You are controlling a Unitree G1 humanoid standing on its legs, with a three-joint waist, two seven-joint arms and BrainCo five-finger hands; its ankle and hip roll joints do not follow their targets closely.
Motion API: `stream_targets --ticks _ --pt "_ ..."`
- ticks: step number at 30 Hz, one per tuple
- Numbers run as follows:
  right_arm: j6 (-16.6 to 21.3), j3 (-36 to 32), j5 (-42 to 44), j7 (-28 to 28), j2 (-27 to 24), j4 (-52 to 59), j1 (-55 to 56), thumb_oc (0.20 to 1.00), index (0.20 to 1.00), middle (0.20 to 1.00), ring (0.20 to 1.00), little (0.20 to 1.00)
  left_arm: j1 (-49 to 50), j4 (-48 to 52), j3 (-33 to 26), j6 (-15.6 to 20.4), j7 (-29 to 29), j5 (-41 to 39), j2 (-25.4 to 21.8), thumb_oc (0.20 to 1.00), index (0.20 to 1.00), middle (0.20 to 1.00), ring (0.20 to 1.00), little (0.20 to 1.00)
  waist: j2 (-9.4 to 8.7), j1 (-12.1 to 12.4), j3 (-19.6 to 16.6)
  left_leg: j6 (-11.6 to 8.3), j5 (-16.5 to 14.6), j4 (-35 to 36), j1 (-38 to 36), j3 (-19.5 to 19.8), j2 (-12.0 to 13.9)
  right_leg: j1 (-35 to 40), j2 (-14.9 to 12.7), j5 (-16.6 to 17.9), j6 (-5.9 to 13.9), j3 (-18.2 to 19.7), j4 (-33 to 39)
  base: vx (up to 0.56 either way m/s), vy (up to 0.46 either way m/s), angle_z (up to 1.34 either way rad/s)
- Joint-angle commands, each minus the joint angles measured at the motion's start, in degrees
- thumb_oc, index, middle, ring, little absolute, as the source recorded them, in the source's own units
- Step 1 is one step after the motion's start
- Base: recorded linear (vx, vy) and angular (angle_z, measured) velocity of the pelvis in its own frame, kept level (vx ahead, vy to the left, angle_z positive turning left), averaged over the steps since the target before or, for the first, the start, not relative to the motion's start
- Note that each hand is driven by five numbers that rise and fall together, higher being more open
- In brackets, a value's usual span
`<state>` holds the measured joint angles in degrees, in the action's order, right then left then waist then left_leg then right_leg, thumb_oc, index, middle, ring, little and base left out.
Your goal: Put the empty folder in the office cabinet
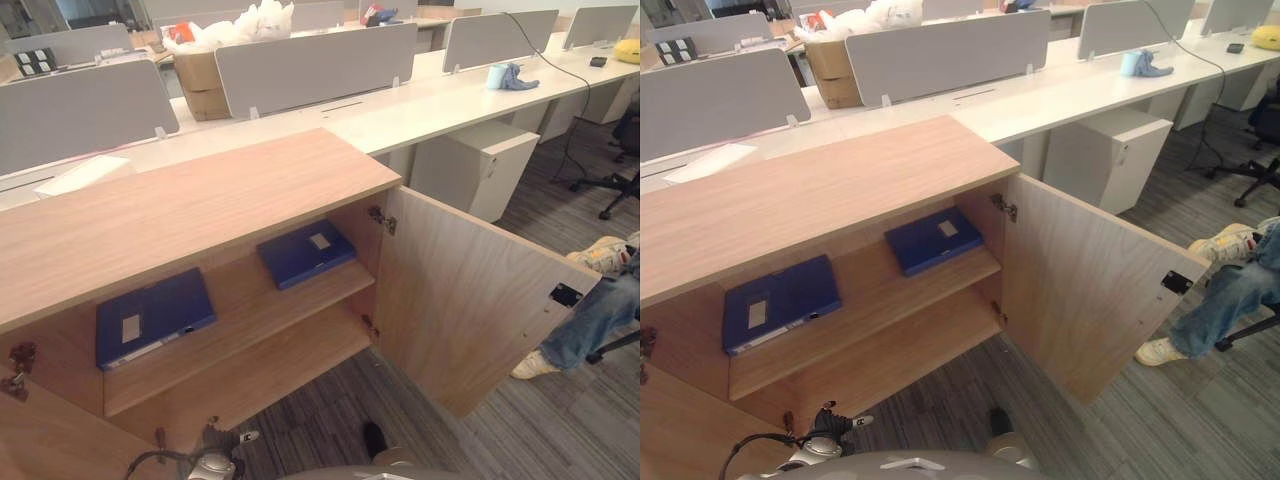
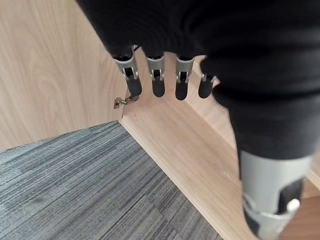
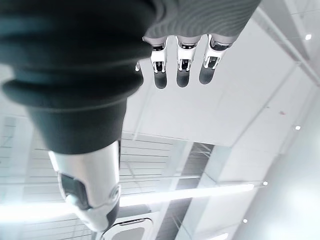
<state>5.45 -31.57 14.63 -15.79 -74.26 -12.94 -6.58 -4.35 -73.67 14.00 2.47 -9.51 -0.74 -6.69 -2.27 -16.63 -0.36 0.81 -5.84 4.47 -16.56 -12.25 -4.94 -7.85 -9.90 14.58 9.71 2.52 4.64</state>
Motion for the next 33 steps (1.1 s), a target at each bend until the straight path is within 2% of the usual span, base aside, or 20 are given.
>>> stream_targets --ticks 1,3,7,8,10,12,17,21,22,27,30,31,32,33 --pt "-0.15 4.36 1.96 -0.97 3.54 -0.14 -1.63 1.0 1.0 1.0 1.0 1.0 0.34 0.14 -0.95 0.1 -0.79 0.4 -2.41 1.0 1.0 1.0 1.0 1.0 -2.08 3.6 2.4 2.72 -6.13 -1.52 2.79 4.75 -2.32 -8.33 0.49 3.4 4.97 -0.79 0.35 -0.08 0.032 -0.05" --pt "0.6 6.41 8.54 -1.93 9.47 -3.55 -2.29 1.0 1.0 1.0 1.0 1.0 1.03 -0.58 -1.03 -0.21 -0.99 -0.06 -1.81 1.0 1.0 1.0 1.0 1.0 -2.23 4.05 3.55 3.04 -5.57 -1.22 3.0 4.4 -2.82 -8.89 0.49 4.78 5.22 -1.36 0.34 -0.11 0.044 -0.11" --pt "1.51 7.39 14.96 -4.24 16.88 -8.48 -3.2 1.0 1.0 1.0 1.0 1.0 1.05 -1.68 -1.19 -0.66 -1.38 -0.22 -1.3 1.0 1.0 1.0 1.0 1.0 -2.46 5.15 4.3 3.21 -4.74 -0.21 3.07 4.05 -3.74 -9.28 0.0 5.15 5.18 -3.41 0.35 -0.07 0.038 -0.19" --pt "1.59 7.43 15.02 -4.27 16.97 -8.52 -3.22 1.0 1.0 1.0 1.0 1.0 1.03 -1.7 -1.21 -0.66 -1.38 -0.22 -1.4 1.0 1.0 1.0 1.0 1.0 -2.59 5.11 4.33 3.21 -4.7 -0.17 3.03 4.09 -3.76 -9.25 -0.03 5.16 5.17 -3.44 0.35 -0.04 0.002 -0.06" --pt "1.62 7.91 16.71 -5.93 20.72 -10.17 -3.51 1.0 1.0 1.0 1.0 1.0 0.76 -2.07 -1.26 -0.95 -1.66 0.09 -1.14 1.0 1.0 1.0 1.0 1.0 -2.64 5.75 4.71 3.19 -4.23 0.12 3.38 4.25 -3.92 -8.92 -0.68 5.45 5.09 -5.03 0.29 -0.05 -0.004 0.0" --pt "2.23 8.61 19.74 -6.5 24.1 -11.23 -3.83 1.0 1.0 1.0 1.0 1.0 0.38 -2.54 -1.05 -1.18 -1.91 0.32 -0.71 1.0 1.0 1.0 1.0 1.0 -2.21 6.22 5.1 3.08 -3.65 0.39 3.77 4.65 -3.78 -8.18 -1.23 4.81 4.72 -4.96 -0.07 -0.06 -0.003 0.03" --pt "2.31 11.04 21.42 -5.28 27.03 -11.9 -4.91 1.0 1.0 1.0 1.0 1.0 0.48 -2.77 -0.76 -1.17 -1.86 0.67 -0.51 1.0 1.0 1.0 1.0 1.0 -1.7 7.27 5.09 2.93 -3.5 0.53 4.15 4.96 -3.79 -7.05 -1.85 4.76 4.17 -3.59 -1.35 0.0 -0.003 0.08" --pt "1.81 13.47 21.21 -2.94 28.7 -10.5 -4.51 1.0 1.0 1.0 1.0 1.0 0.77 -2.57 -0.86 -1.18 -1.5 0.83 -0.85 1.0 1.0 1.0 1.0 1.0 -2.05 7.93 5.09 2.82 -3.59 0.53 4.22 4.99 -3.87 -7.76 -2.35 4.64 3.96 -3.91 -2.68 0.01 -0.014 -0.05" --pt "1.86 12.7 21.73 -2.44 28.84 -10.26 -3.5 1.0 1.0 1.0 1.0 1.0 2.55 -2.71 -2.81 -0.93 -0.4 0.73 -1.93 1.0 1.0 1.0 1.0 1.0 -2.15 8.48 5.39 2.79 -3.53 0.53 4.27 5.2 -3.94 -7.92 -2.58 4.96 4.02 -4.38 -2.83 0.0 -0.015 -0.04" --pt "2.63 12.96 23.59 1.41 30.47 -13.43 -2.04 1.0 1.0 1.0 1.0 1.0 4.9 -1.86 -5.3 -0.42 0.22 1.86 -6.25 1.0 1.0 1.0 1.0 1.0 -2.69 9.54 5.72 2.61 -3.21 0.53 4.67 6.26 -4.17 -7.91 -3.41 5.48 4.33 -6.44 -2.52 -0.01 -0.018 0.04" --pt "2.73 14.3 25.25 3.39 33.43 -12.67 -1.14 1.0 1.0 1.0 1.0 1.0 4.58 -1.57 -5.72 -0.32 0.0 2.93 -7.53 1.0 1.0 1.0 1.0 1.0 -3.15 9.56 5.8 2.5 -3.13 0.53 4.89 6.49 -4.27 -7.91 -3.7 5.64 4.37 -7.06 -2.63 -0.01 -0.031 0.18" --pt "2.38 15.63 26.38 4.54 35.98 -11.88 -0.2 1.0 1.0 1.0 1.0 1.0 4.62 -1.25 -5.76 -0.41 0.06 3.38 -7.52 1.0 1.0 1.0 1.0 1.0 -3.09 9.64 5.85 2.55 -3.05 0.53 4.9 6.76 -4.29 -7.96 -3.81 5.79 4.36 -7.1 -2.81 0.0 -0.025 0.22" --pt "2.38 15.63 26.38 4.54 35.98 -11.88 -0.2 1.0 1.0 1.0 1.0 1.0 4.62 -1.25 -5.76 -0.41 0.06 3.38 -7.52 1.0 1.0 1.0 1.0 1.0 -3.09 9.64 5.85 2.55 -3.05 0.53 4.9 6.76 -4.29 -7.96 -3.81 5.79 4.36 -7.1 -2.81 0.01 -0.026 0.17" --pt "1.86 17.27 27.2 5.62 38.92 -10.2 0.97 1.0 1.0 1.0 1.0 1.0 4.71 -1.2 -5.76 -0.5 0.3 3.8 -7.17 1.0 1.0 1.0 1.0 1.0 -2.94 9.71 5.92 2.54 -2.97 0.52 4.9 6.87 -4.3 -7.89 -3.86 5.8 4.34 -7.21 -2.93 0.0 -0.017 0.09"
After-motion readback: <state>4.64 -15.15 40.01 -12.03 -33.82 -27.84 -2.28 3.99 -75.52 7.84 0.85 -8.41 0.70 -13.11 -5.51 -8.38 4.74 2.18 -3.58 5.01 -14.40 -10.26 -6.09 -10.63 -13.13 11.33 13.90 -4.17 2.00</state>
